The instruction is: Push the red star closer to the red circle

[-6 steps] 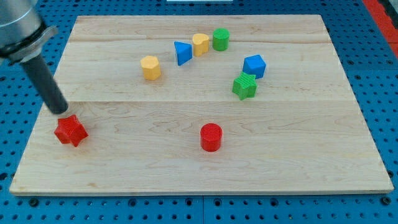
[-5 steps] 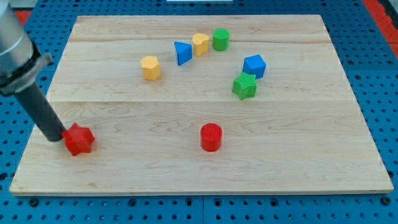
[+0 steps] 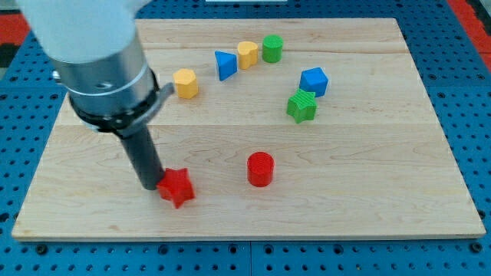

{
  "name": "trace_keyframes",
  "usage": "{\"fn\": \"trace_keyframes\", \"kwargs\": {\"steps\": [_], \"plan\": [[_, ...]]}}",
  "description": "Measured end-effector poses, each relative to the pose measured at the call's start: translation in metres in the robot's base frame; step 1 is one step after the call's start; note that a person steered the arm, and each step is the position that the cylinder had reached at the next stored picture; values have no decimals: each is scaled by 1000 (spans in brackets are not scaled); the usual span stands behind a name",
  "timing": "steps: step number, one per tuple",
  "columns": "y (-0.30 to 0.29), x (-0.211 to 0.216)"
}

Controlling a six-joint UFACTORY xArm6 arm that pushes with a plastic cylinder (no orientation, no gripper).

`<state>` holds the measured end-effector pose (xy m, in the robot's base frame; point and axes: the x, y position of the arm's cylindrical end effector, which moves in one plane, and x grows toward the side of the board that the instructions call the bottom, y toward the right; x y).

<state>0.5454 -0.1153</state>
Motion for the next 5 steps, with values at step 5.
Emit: {"fn": "trace_keyframes", "kwargs": {"steps": [5], "plan": [[84,42]]}}
